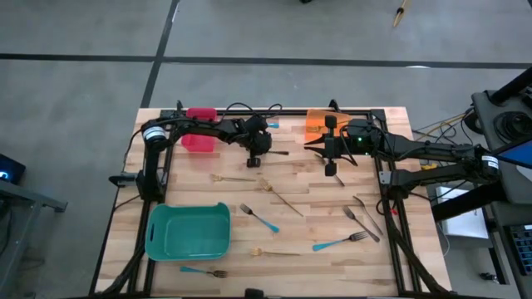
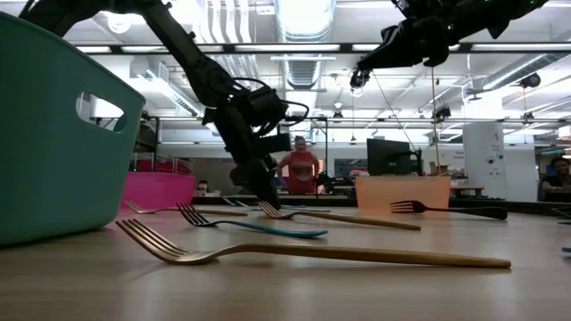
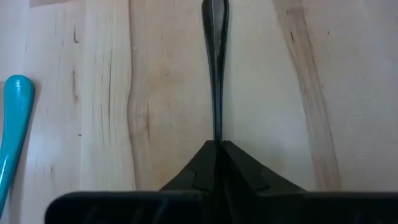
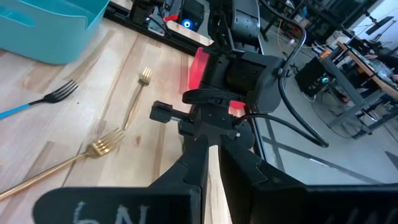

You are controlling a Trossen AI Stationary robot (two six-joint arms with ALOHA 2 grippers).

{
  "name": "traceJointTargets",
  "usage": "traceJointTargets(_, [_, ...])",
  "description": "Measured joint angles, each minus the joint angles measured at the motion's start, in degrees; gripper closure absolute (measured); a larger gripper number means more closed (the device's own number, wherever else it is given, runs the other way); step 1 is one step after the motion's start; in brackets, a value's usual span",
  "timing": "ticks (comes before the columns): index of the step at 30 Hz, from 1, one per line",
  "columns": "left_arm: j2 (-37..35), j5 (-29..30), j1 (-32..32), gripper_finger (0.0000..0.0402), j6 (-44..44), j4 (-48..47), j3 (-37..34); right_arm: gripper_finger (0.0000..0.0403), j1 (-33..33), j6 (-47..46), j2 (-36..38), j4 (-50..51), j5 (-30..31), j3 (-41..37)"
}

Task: Sort silverware by color (type)
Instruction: Put the black fork into the red bin

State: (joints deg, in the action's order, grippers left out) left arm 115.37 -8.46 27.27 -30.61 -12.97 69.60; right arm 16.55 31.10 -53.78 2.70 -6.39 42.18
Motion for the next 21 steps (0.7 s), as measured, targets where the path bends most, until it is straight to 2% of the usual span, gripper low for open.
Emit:
traceJointTargets(5, [-1.14, 1.35, -0.64, 0.04, 0.48, -0.72, -0.13, 0.0374, 0.01, -1.15, 0.0, 0.0, 0.0, 0.01])
traceJointTargets(12, [-7.56, 0.46, -1.77, 0.0401, -0.42, -4.22, -0.11, 0.0374, 0.0, -4.77, 0.0, 0.0, 0.02, 0.0])
traceJointTargets(17, [-12.06, -4.71, -2.41, 0.0401, -1.74, -8.55, -0.11, 0.0374, 0.0, -13.47, -1.74, -0.07, 0.0, 0.0])
traceJointTargets(21, [-15.27, -5.54, -4.34, 0.0401, -1.7, -13.04, -0.09, 0.0374, -0.02, -25.09, -5.7, -0.51, 0.05, -0.01])
